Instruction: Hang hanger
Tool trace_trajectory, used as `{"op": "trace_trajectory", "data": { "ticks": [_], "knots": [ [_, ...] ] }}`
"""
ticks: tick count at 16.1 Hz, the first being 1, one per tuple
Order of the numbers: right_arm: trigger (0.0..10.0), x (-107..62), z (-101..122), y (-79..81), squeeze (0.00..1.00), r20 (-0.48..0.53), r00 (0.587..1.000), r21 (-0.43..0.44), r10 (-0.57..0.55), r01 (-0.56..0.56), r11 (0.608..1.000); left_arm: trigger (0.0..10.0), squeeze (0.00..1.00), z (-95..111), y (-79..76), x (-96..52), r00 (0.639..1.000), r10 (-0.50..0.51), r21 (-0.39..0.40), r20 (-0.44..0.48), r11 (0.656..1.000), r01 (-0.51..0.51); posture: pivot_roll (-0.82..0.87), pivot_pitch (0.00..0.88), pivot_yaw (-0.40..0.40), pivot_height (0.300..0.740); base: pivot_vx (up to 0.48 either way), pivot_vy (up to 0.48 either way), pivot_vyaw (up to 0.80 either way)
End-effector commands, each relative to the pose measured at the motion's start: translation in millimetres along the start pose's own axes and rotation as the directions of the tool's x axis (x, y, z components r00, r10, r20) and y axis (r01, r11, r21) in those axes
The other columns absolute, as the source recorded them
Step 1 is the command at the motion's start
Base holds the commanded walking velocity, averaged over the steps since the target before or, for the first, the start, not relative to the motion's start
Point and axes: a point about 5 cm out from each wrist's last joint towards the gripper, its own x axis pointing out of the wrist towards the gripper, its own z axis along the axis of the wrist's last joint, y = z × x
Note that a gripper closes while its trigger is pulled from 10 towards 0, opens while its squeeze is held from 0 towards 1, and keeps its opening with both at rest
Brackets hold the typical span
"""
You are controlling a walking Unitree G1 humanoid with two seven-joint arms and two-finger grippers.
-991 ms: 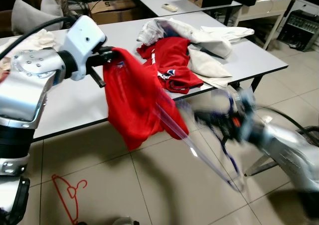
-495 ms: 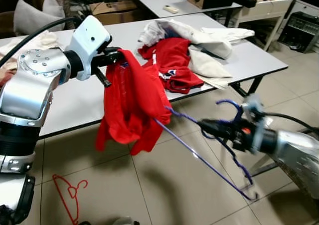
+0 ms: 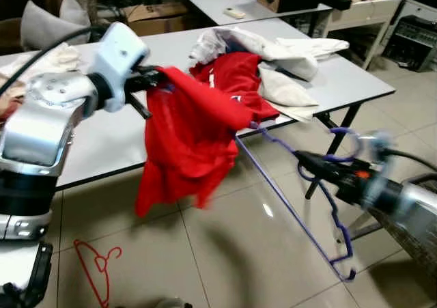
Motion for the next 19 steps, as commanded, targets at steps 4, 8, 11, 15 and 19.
{"op": "trace_trajectory", "data": {
  "ticks": [4, 8, 11, 15, 19],
  "knots": [
    [10.0, -11.3, -6.9, 15.1, 0.0, -0.024, 0.997, 0.02, 0.072, -0.072, 0.997, 0.0, 0.0, -4.0, 8.7, -2.0, 0.995, 0.095, -0.07, 0.006, 0.993, -0.095, -0.07, 0.0, 0.031, 0.74, 0.0, 0.0, 0.0],
    [10.0, -17.8, -2.8, 20.6, 0.0, 0.063, 0.996, 0.055, 0.059, -0.063, 0.996, 0.0, 0.0, -6.2, 7.7, -0.3, 0.993, 0.117, -0.118, 0.019, 0.987, -0.114, -0.08, 0.0, 0.037, 0.74, 0.0, 0.0, 0.0],
    [10.0, -20.8, -5.7, 22.3, 0.0, 0.069, 0.997, 0.071, 0.045, -0.05, 0.996, 0.0, 0.0, -24.6, 20.8, -3.0, 0.97, 0.235, -0.134, -0.056, 0.961, -0.241, -0.07, 0.0, 0.036, 0.74, 0.0, 0.0, 0.0],
    [10.0, -25.3, -12.6, 1.8, 0.0, 0.034, 0.987, 0.072, -0.158, 0.155, 0.985, 0.0, 0.0, -41.0, 32.4, -7.3, 0.939, 0.325, -0.123, -0.11, 0.933, -0.337, -0.08, 0.0, 0.045, 0.74, 0.0, 0.0, 0.0],
    [10.0, -25.8, -3.9, 7.8, 0.0, 0.124, 0.986, 0.091, -0.112, 0.101, 0.991, 0.0, 0.0, -58.6, 40.4, -14.6, 0.915, 0.37, -0.123, -0.162, 0.912, -0.39, -0.08, 0.0, 0.045, 0.74, 0.0, 0.0, 0.0]
  ]
}}
